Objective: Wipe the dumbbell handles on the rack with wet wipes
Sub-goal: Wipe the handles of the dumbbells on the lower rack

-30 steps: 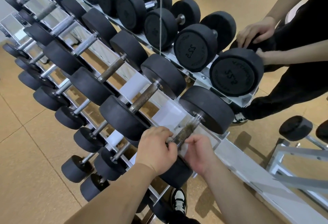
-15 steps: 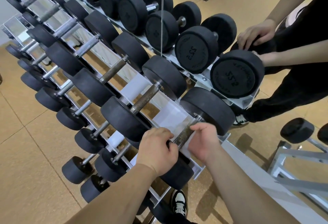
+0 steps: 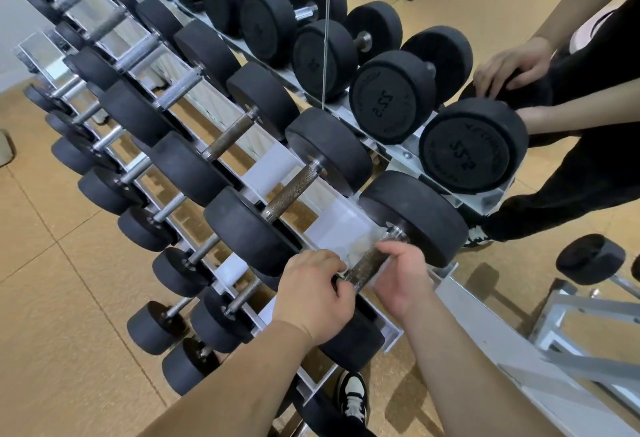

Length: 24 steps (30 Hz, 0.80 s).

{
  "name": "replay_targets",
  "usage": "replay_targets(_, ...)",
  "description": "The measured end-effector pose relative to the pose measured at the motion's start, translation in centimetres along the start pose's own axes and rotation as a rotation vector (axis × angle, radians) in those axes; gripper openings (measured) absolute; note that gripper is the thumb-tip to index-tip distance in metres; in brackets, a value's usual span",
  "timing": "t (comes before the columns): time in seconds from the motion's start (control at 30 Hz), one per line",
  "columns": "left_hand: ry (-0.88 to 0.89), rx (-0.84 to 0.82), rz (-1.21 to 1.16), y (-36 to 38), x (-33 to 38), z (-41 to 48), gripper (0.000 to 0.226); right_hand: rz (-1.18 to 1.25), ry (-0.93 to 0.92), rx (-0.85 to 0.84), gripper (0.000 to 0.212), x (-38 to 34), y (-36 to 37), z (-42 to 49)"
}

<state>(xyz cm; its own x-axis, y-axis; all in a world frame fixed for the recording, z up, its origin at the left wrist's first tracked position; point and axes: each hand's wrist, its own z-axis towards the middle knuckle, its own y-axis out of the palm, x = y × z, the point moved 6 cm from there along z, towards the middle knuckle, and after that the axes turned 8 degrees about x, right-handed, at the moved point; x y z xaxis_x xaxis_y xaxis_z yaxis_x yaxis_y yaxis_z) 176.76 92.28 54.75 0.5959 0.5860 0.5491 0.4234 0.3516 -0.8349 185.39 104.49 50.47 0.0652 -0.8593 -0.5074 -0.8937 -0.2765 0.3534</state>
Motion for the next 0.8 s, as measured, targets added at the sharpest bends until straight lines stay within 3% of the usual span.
replay_targets(0.17,0.005,-0.025,0.014,-0.1,0.1,0.1,0.04,-0.227,0.083,-0.007,0.029,2.8,0.3,-2.7)
replay_targets(0.37,0.009,-0.011,0.0,-0.3,0.2,0.1,0.046,-0.319,0.007,0.445,0.038,1.1,-4.2,-3.4)
replay_targets(0.4,0.003,-0.01,-0.007,-0.3,0.0,0.1,0.045,-0.398,-0.068,0.498,0.038,0.5,-4.6,-4.2)
replay_targets(0.47,0.0,0.002,-0.019,-0.4,0.1,0.0,0.042,-0.644,-0.391,0.552,0.036,-2.2,-4.0,-6.6)
replay_targets(0.6,0.01,0.015,-0.03,-0.4,0.3,0.0,0.041,-1.321,-1.016,0.338,0.051,-3.8,1.0,-8.1)
replay_targets(0.7,-0.013,0.021,-0.052,-0.3,0.0,-0.2,0.039,-1.846,-1.203,0.204,0.035,-1.2,1.2,-4.1)
replay_targets(0.8,-0.039,0.054,-0.097,-0.3,-0.2,-0.2,0.041,-2.037,-1.274,-0.069,0.036,-0.1,0.6,-1.5)
